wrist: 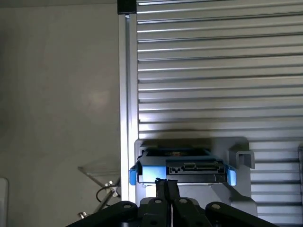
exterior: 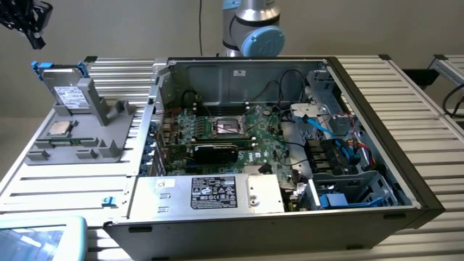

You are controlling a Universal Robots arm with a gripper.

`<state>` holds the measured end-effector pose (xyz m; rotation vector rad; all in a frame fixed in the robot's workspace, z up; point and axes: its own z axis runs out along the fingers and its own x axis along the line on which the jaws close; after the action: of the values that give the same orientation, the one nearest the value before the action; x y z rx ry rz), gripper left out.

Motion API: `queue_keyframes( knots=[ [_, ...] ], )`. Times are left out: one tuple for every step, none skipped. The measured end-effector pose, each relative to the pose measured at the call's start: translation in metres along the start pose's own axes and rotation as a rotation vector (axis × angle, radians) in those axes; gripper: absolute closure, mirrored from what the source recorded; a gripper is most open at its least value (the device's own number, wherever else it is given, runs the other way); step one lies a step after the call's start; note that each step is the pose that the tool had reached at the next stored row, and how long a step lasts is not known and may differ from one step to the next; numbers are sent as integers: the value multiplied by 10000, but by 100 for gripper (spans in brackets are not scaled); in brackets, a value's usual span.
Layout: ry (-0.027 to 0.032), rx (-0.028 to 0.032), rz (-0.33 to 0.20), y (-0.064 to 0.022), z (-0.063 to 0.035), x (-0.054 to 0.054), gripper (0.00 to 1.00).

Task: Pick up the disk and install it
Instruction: 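Pick up the disk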

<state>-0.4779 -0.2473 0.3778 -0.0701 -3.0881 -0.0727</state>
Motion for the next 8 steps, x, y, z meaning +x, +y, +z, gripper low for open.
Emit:
queue_keyframes(
  knots=[
    [0,0,0,0,0,0,89],
    [0,0,0,0,0,0,89],
    [0,0,0,0,0,0,89],
    [0,0,0,0,0,0,89],
    [0,0,0,0,0,0,89],
    [0,0,0,0,0,0,89],
    [-1,0,0,0,1,1,89],
    [2,2,-49,-1,1,2,89]
  ],
)
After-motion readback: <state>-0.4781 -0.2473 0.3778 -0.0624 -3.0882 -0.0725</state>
